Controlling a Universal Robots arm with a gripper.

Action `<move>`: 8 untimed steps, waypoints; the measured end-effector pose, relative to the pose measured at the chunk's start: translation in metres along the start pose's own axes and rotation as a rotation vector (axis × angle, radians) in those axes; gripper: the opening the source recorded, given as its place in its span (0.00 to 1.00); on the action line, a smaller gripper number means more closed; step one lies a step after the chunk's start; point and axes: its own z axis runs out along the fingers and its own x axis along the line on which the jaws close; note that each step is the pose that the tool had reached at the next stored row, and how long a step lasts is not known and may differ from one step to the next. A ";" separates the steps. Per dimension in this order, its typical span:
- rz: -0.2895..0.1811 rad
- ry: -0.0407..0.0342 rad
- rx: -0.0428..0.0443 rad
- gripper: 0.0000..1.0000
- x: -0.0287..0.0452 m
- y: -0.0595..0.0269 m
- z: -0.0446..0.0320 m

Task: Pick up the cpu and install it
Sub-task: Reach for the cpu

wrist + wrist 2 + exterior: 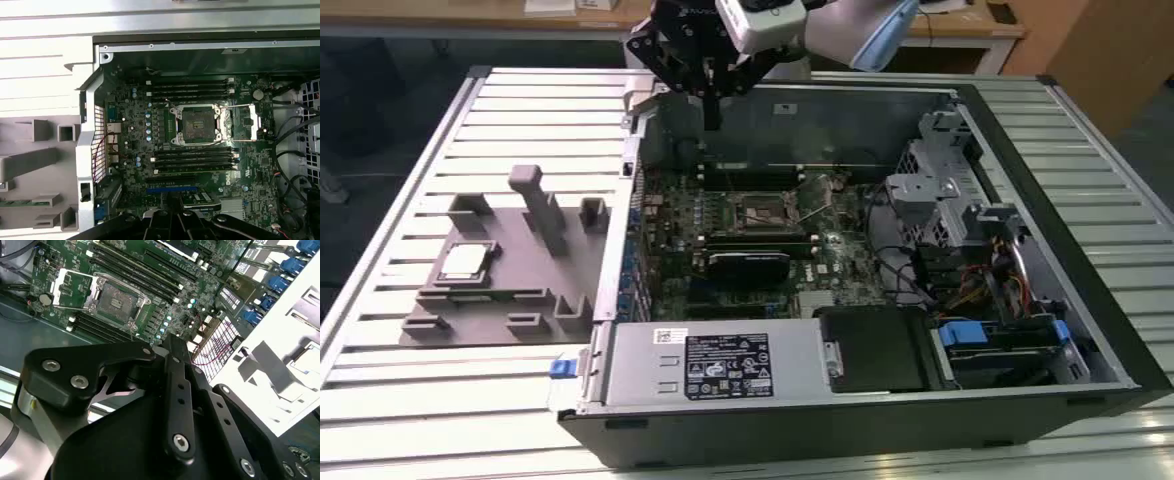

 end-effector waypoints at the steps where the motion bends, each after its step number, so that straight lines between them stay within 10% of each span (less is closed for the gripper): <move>1: 0.000 0.0000 0.0000 0.11 0.0000 0.0000 0.0000; 8: 0.000 0.0000 0.0000 0.11 0.0002 0.0000 0.0000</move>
